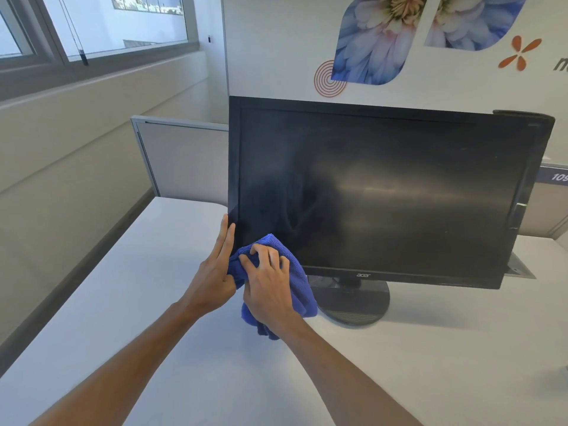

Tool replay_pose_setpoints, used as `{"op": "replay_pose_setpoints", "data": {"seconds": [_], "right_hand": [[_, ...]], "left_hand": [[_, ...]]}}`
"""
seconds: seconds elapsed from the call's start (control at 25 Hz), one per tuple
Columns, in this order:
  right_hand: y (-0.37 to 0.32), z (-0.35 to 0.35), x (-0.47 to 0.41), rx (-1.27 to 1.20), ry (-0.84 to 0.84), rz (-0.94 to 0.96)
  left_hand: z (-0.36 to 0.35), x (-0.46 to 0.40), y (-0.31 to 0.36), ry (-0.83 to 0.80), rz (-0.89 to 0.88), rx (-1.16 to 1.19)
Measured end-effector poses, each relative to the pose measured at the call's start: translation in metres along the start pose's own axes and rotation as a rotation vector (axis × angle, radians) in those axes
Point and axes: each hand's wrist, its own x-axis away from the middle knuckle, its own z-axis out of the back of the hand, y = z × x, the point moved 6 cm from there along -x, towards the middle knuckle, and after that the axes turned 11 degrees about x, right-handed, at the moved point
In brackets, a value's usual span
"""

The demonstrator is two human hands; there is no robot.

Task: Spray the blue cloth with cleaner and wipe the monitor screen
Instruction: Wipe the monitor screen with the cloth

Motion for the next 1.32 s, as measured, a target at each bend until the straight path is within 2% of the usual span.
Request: {"op": "replay_pose_setpoints", "data": {"seconds": [0.12, 0.24, 0.36, 0.68, 0.88, 1.0, 1.04, 1.16, 1.2, 1.24, 1.32], "right_hand": [[-0.004, 0.002, -0.003, -0.003, 0.022, -0.010], [0.002, 0.012, -0.008, -0.027, 0.123, -0.002], [0.016, 0.019, -0.003, -0.085, 0.220, -0.071], [0.000, 0.003, -0.001, 0.044, 0.041, 0.056], [-0.005, 0.010, -0.009, 0.015, 0.048, 0.039], [-0.002, 0.023, -0.012, -0.124, 0.065, 0.121], [0.005, 0.028, -0.014, -0.233, 0.069, 0.070], [0.037, 0.056, -0.042, -0.704, 0.251, -0.340], [0.044, 0.072, -0.057, -0.794, 0.341, -0.407], [0.048, 0.091, -0.075, -0.786, 0.429, -0.394], [0.045, 0.133, -0.116, -0.577, 0.551, -0.205]], "left_hand": [[0.002, 0.001, -0.007, -0.027, 0.008, -0.002], [0.005, 0.000, -0.012, -0.052, -0.005, -0.017], [0.005, 0.000, -0.016, -0.058, -0.010, -0.037], [0.003, -0.002, -0.010, -0.012, 0.011, -0.014], [0.005, 0.002, -0.013, -0.024, 0.023, -0.016], [0.010, -0.001, -0.012, -0.035, 0.031, 0.000], [0.011, -0.001, -0.012, -0.036, 0.041, 0.013], [0.017, 0.005, -0.016, -0.014, 0.085, -0.014], [0.018, 0.007, -0.017, -0.004, 0.097, -0.027], [0.018, 0.009, -0.018, -0.002, 0.108, -0.031], [0.016, 0.010, -0.017, -0.011, 0.134, -0.013]]}}
